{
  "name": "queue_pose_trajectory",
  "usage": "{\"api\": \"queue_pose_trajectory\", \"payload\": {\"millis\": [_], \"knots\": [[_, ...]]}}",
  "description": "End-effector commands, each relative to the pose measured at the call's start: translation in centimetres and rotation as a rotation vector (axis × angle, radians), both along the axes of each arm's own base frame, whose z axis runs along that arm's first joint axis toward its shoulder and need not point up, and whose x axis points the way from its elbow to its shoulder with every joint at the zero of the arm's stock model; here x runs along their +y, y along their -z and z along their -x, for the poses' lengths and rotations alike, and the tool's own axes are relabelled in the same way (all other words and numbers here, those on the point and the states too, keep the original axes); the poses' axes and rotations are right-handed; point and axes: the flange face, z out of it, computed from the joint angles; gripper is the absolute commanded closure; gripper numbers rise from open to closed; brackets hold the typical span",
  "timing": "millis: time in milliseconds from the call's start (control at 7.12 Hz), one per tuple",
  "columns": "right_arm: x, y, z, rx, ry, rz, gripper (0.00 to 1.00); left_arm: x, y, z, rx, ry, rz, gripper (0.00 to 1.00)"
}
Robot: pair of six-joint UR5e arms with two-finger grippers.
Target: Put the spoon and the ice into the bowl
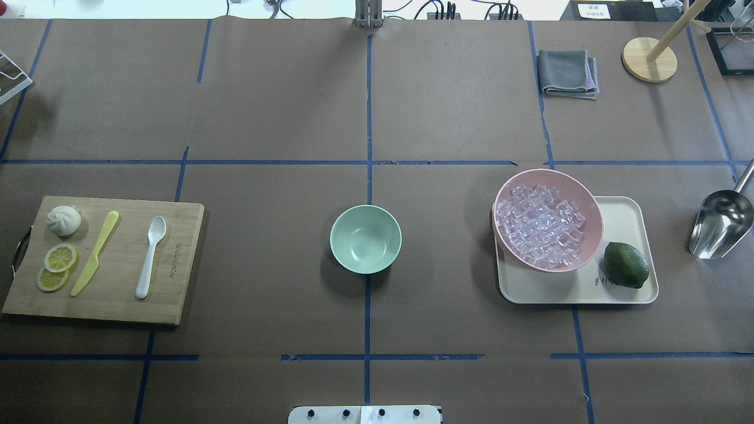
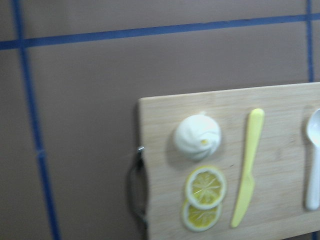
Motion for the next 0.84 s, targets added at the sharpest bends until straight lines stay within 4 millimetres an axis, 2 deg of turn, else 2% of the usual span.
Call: {"api": "queue_pose_trajectory", "payload": {"millis": [0, 140, 281, 421, 561, 702], "knots": [[0.0, -0.1, 0.1, -0.002, 0.001, 0.000, 0.00, 0.7, 5.5, -11.3, -0.123, 0.013, -0.014, 0.00], [0.1, -0.2, 0.1, 0.000, 0.003, -0.001, 0.00, 2.2, 6.1, -15.3, -0.131, 0.018, -0.002, 0.02], [0.1, -0.1, 0.1, 0.000, 0.004, -0.001, 0.00, 3.2, 7.2, -17.9, -0.120, 0.031, 0.033, 0.02], [0.1, -0.2, 0.3, 0.001, 0.010, -0.001, 0.00, 3.2, 7.7, -20.1, -0.147, 0.039, 0.012, 0.02], [0.1, -0.7, 0.4, 0.000, 0.009, 0.011, 0.00, 4.5, 8.0, -23.1, -0.172, 0.023, -0.002, 0.02], [0.1, -0.7, 0.5, -0.009, 0.011, 0.012, 0.00, 4.6, 8.9, -24.6, -0.169, 0.030, 0.014, 0.02]]}}
